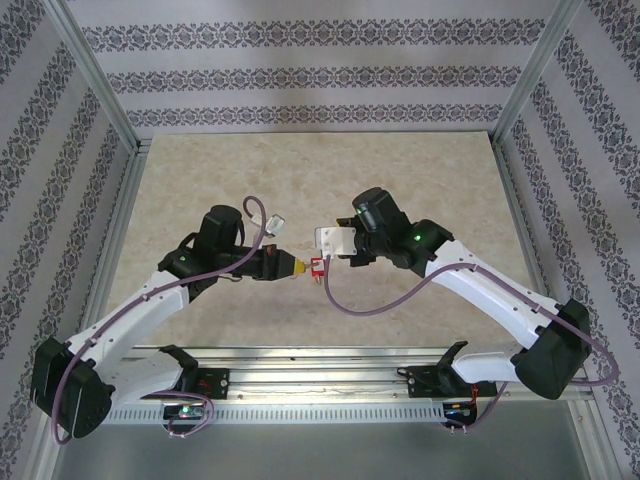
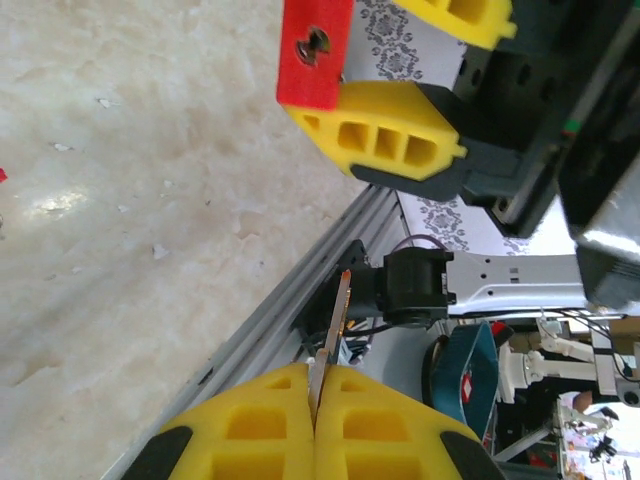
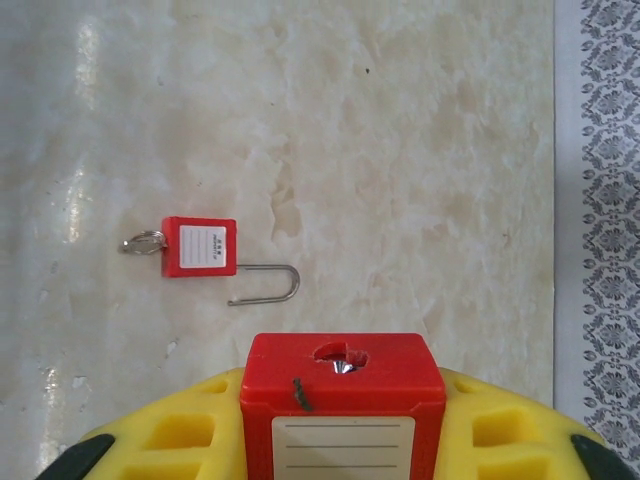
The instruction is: Unlock with the key
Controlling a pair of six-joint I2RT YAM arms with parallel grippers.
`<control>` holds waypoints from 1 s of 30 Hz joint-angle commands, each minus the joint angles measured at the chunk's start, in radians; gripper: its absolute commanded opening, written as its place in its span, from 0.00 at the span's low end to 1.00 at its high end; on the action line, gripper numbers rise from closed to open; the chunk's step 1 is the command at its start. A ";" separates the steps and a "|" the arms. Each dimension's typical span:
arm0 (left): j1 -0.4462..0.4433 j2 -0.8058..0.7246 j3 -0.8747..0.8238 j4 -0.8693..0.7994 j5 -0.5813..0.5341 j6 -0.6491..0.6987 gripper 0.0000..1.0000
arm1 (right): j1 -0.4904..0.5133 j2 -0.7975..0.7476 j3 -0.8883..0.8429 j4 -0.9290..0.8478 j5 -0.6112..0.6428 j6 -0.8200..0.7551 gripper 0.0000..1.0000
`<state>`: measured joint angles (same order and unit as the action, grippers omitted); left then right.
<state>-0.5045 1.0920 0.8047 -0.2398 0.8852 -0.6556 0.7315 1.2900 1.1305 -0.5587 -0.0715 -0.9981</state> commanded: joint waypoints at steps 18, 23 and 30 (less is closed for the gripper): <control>-0.018 0.065 -0.024 0.210 -0.056 0.015 0.00 | 0.051 -0.014 0.028 -0.054 -0.057 0.049 0.05; -0.020 0.087 -0.027 0.239 -0.062 0.009 0.00 | 0.060 -0.013 0.026 -0.060 -0.056 0.053 0.05; -0.019 0.106 -0.033 0.265 -0.072 0.001 0.00 | 0.069 -0.009 0.026 -0.061 -0.062 0.065 0.05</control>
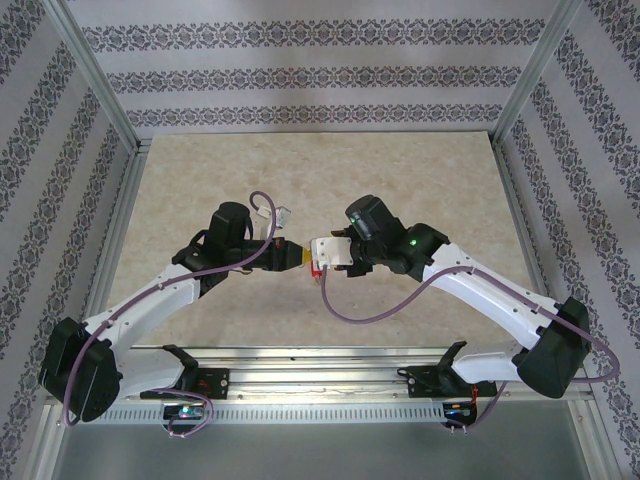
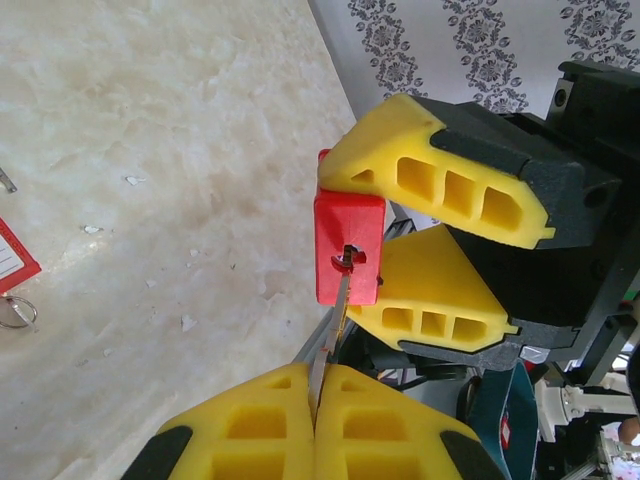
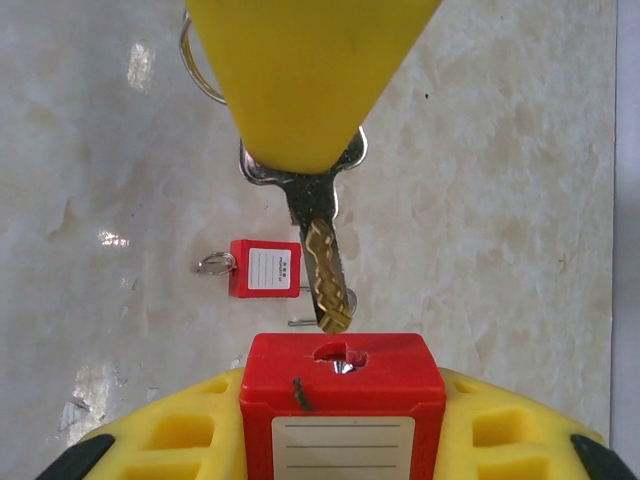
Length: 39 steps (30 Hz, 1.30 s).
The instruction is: Unlock with the key
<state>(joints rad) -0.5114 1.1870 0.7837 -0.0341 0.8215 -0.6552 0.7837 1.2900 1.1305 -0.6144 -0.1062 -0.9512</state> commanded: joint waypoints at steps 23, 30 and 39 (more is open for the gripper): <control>-0.043 0.014 -0.020 0.089 0.010 -0.019 0.00 | 0.037 0.035 0.047 -0.013 -0.015 0.023 0.06; -0.050 0.020 -0.036 0.081 0.010 -0.020 0.00 | 0.037 0.039 0.055 -0.019 -0.017 0.019 0.06; -0.072 0.029 0.006 -0.025 -0.022 0.017 0.00 | 0.040 0.047 0.064 -0.018 -0.013 0.020 0.05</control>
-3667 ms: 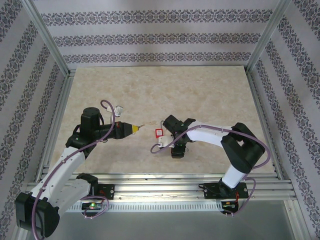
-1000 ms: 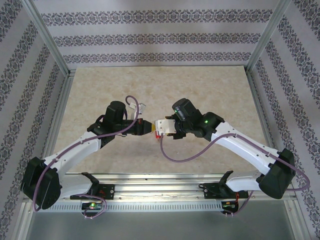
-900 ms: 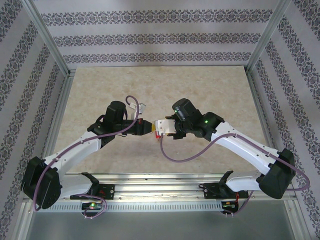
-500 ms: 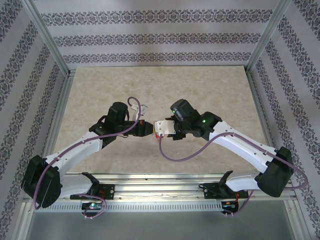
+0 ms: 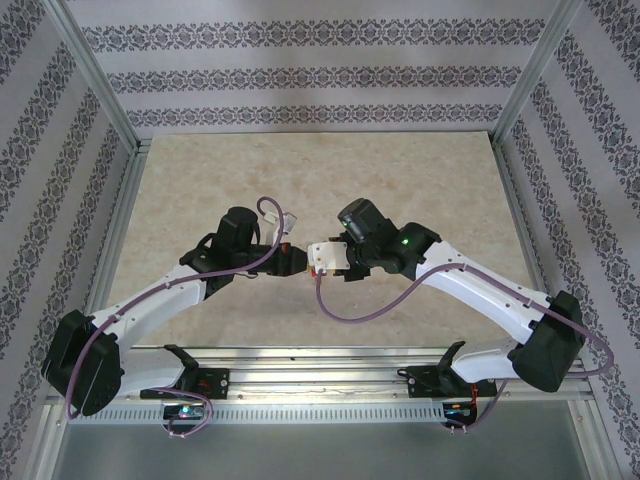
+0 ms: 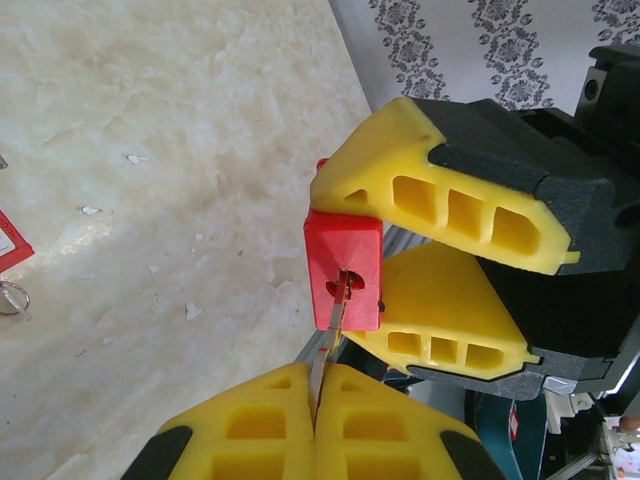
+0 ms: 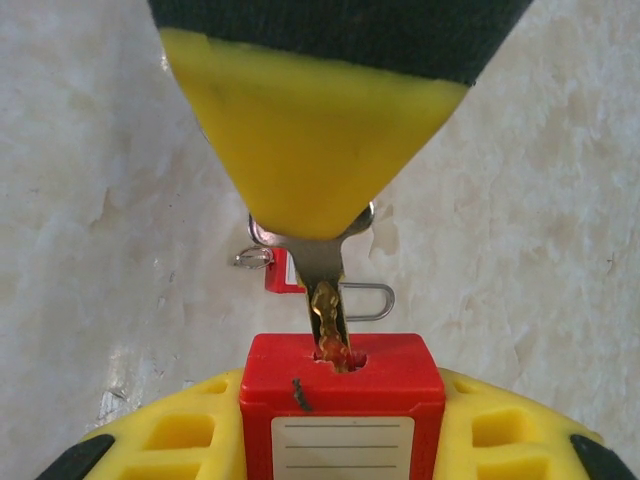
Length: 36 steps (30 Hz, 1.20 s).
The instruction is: Unlock with the key
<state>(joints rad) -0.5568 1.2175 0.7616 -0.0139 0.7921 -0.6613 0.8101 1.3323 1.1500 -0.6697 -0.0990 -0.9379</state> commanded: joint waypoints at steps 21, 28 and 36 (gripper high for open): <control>-0.149 -0.004 0.018 0.046 -0.169 -0.005 0.00 | 0.009 0.026 0.076 0.036 -0.094 0.086 0.01; -0.113 0.089 -0.008 0.241 -0.007 -0.207 0.00 | 0.047 -0.011 0.014 0.081 0.003 -0.060 0.00; -0.141 0.067 -0.040 0.337 -0.102 -0.250 0.00 | 0.026 0.019 0.093 0.080 -0.042 0.089 0.00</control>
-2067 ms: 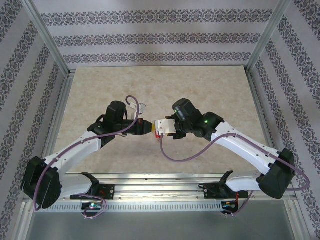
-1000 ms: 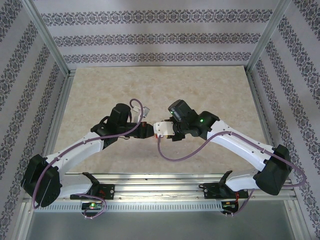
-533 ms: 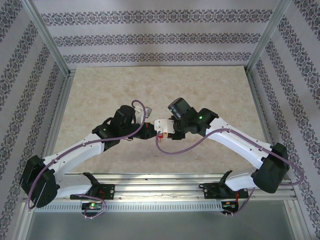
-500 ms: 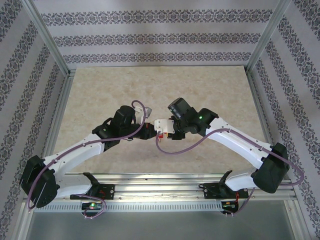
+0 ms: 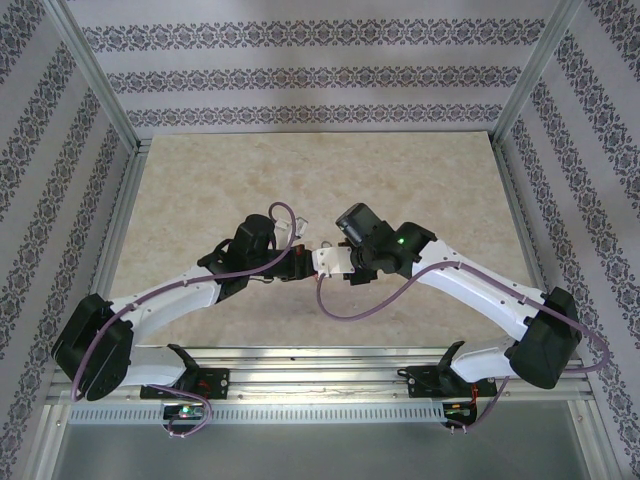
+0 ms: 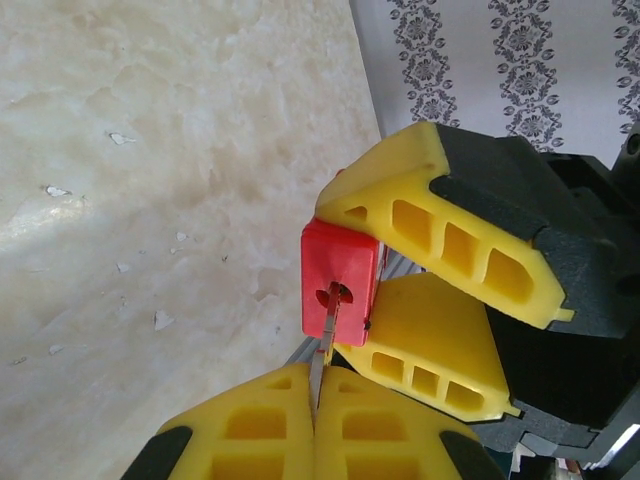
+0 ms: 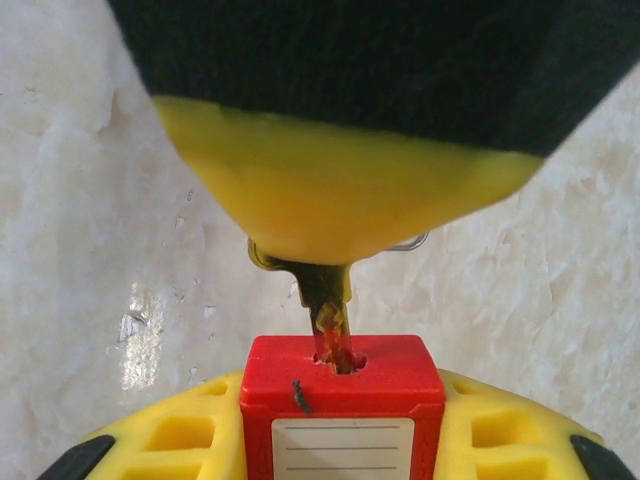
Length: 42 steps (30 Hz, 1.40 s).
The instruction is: Unlock with the key
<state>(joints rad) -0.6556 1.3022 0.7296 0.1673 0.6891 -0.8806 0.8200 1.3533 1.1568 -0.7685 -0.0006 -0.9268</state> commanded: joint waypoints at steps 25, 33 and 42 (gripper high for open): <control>-0.084 0.022 -0.024 0.255 0.031 -0.109 0.00 | 0.025 -0.033 0.037 0.245 -0.172 -0.015 0.00; -0.085 0.080 -0.005 0.351 0.037 -0.222 0.00 | 0.038 -0.041 0.039 0.333 -0.144 -0.042 0.00; -0.087 0.113 -0.038 0.498 0.035 -0.240 0.00 | -0.036 -0.021 0.150 0.269 -0.363 0.105 0.00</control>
<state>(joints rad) -0.7036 1.3991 0.6865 0.4835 0.6281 -1.0946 0.7410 1.3342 1.1809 -0.8299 -0.0242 -0.8959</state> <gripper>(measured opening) 0.039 0.285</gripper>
